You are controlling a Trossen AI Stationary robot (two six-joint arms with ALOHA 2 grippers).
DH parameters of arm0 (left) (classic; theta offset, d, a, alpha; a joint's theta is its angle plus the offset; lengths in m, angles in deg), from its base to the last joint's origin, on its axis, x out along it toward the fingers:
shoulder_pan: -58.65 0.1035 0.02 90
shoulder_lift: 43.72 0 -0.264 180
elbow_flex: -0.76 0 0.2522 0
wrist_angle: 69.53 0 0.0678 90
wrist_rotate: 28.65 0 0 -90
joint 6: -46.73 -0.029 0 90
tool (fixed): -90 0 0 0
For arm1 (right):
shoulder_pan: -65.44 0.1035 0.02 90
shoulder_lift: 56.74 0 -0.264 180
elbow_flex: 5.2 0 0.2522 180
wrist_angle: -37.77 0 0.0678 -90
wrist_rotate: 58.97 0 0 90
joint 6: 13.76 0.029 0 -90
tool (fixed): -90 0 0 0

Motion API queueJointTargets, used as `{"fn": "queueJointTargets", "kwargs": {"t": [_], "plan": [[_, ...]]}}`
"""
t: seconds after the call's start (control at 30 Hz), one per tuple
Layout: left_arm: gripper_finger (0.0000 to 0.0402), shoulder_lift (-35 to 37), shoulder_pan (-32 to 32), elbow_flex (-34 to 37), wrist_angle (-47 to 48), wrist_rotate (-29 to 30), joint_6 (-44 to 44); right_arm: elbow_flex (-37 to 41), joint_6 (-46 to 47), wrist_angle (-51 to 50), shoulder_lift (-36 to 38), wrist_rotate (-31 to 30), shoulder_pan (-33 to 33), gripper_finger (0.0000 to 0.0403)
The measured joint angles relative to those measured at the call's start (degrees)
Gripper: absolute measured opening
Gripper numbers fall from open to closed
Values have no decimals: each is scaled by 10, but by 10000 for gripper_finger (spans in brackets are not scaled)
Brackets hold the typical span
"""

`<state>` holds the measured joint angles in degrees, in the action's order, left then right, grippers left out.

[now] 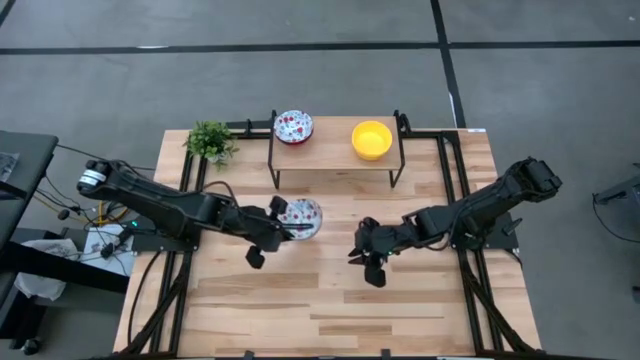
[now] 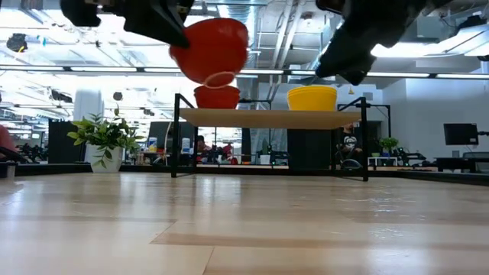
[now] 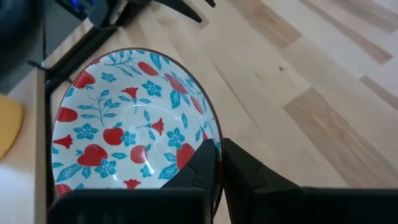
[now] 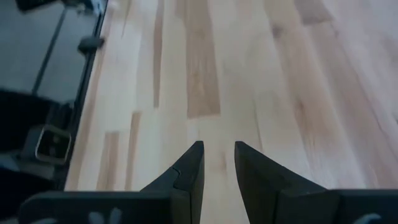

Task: Pick & Place Mini bowls
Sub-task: Stack the red and blue bowl on top of the other red and blue bowls on the shelf

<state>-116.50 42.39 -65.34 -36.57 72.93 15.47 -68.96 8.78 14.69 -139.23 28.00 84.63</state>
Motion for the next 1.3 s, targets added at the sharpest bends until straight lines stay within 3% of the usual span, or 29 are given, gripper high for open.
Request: {"fn": "queueJointTargets", "kwargs": {"t": [0.2, 0.37, 0.6, 0.93, 1.3], "plan": [[12, 61, 3, 0, 78, 4, 5, -15, 32, 28, 0, -5, -30, 79], [14, 108, 11, -18, 159, 5, 5, -39, 63, 63, 0, -55, -42, 79], [13, 144, 11, -61, 206, 53, 0, -70, 92, 87, 0, -125, -51, 79], [13, 124, 50, -129, 241, 94, -65, -97, 117, 94, -27, -271, -41, 79], [12, 75, 185, -193, 241, 75, -135, -162, 111, 95, -113, -296, -47, 79]]}}
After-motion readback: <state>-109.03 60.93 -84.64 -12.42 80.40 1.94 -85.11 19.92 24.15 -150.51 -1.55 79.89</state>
